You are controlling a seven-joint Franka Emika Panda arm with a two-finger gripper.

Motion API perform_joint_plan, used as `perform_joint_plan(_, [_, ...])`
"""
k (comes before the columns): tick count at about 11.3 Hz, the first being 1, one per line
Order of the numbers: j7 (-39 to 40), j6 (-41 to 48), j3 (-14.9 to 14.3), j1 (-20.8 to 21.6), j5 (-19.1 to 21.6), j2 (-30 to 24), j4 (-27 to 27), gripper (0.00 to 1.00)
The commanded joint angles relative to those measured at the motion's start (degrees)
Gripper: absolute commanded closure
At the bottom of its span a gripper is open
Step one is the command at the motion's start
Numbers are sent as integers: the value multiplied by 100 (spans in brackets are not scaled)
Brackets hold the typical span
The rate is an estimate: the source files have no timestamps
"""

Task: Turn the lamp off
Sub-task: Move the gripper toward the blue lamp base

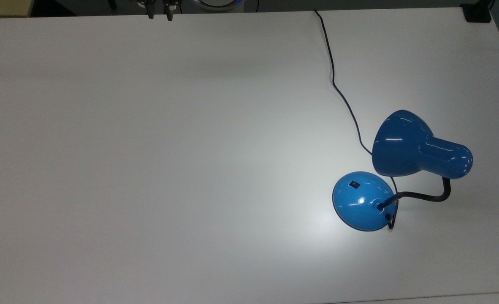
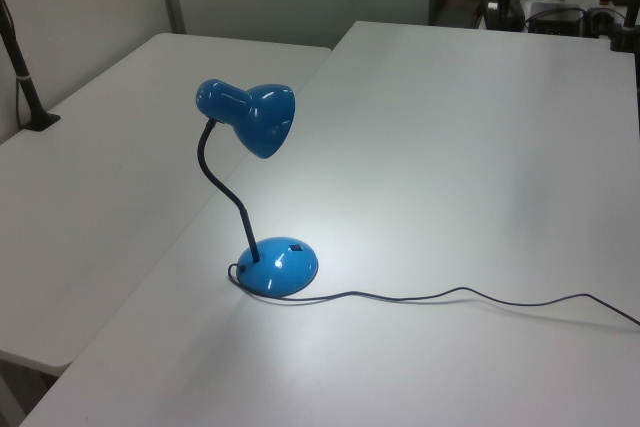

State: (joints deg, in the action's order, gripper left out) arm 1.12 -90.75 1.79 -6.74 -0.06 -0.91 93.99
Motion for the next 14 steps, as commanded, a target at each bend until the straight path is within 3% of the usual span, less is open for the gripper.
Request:
perform_joint_plan(1, [1219,-39,-538,830,181,346,-74,100])
perform_joint_plan(3, [2447,-205,-1116,1566,558,538,-74,100])
perform_joint_plan(4, [2828,-407,-1189,1771,594,679,-74,100])
perform_joint_plan(8, [3639,-1399,-1321,2343,725,1197,-65,100])
perform_joint_plan(14, [4177,-3016,-1392,2853,1945,1979,-82,98])
